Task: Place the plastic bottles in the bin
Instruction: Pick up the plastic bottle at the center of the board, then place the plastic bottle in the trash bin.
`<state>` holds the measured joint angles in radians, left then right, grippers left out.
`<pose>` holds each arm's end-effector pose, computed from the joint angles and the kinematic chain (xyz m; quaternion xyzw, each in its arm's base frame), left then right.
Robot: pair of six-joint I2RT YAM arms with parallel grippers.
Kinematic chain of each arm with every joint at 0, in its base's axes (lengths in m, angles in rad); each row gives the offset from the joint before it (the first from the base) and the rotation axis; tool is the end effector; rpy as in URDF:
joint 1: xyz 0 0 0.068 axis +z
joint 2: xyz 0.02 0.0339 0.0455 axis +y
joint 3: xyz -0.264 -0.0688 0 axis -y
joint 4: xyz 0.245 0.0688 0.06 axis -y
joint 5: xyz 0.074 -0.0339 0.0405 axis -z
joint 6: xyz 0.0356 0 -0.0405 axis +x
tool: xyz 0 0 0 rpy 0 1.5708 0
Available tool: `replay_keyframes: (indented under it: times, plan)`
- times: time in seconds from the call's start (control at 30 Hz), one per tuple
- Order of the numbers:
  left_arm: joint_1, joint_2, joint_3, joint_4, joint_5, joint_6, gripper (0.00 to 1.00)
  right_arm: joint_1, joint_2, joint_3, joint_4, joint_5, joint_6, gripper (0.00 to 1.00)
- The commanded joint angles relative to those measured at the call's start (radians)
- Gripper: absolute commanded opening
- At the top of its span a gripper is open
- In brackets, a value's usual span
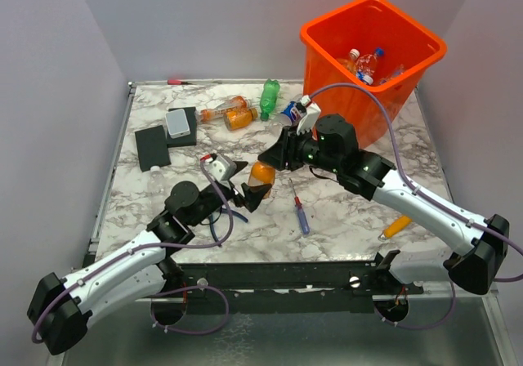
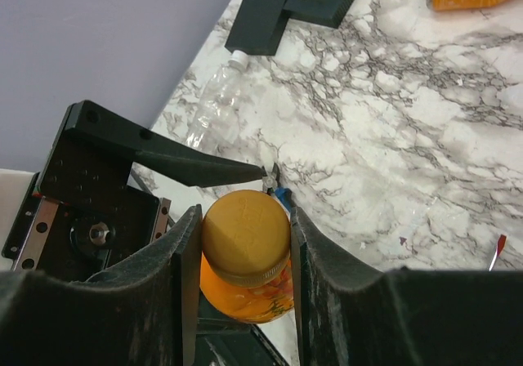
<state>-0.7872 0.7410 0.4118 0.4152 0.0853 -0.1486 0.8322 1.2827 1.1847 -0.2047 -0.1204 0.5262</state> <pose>0.1288 -0.1336 0.2787 0.2419 0.6314 -0.3578 0.6441 0.1982 0.2240 0.3698 -0.1578 0.7894 0.4092 0.4297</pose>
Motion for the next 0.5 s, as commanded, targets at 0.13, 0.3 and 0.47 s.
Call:
replay_keyframes:
  times: [0.13, 0.3, 0.47]
  plan:
    - [0.001, 0.137, 0.091, -0.027, 0.160, -0.032, 0.87, 0.014, -0.018, 0.024, -0.084, 0.011, -0.012, 0.01]
    - [0.001, 0.143, 0.083, -0.031, 0.156, -0.043, 0.55, 0.015, -0.016, 0.039, -0.079, -0.002, -0.012, 0.01]
    - [0.001, 0.135, 0.081, -0.025, 0.161, -0.053, 0.26, 0.015, -0.038, 0.030, -0.060, -0.012, -0.012, 0.16]
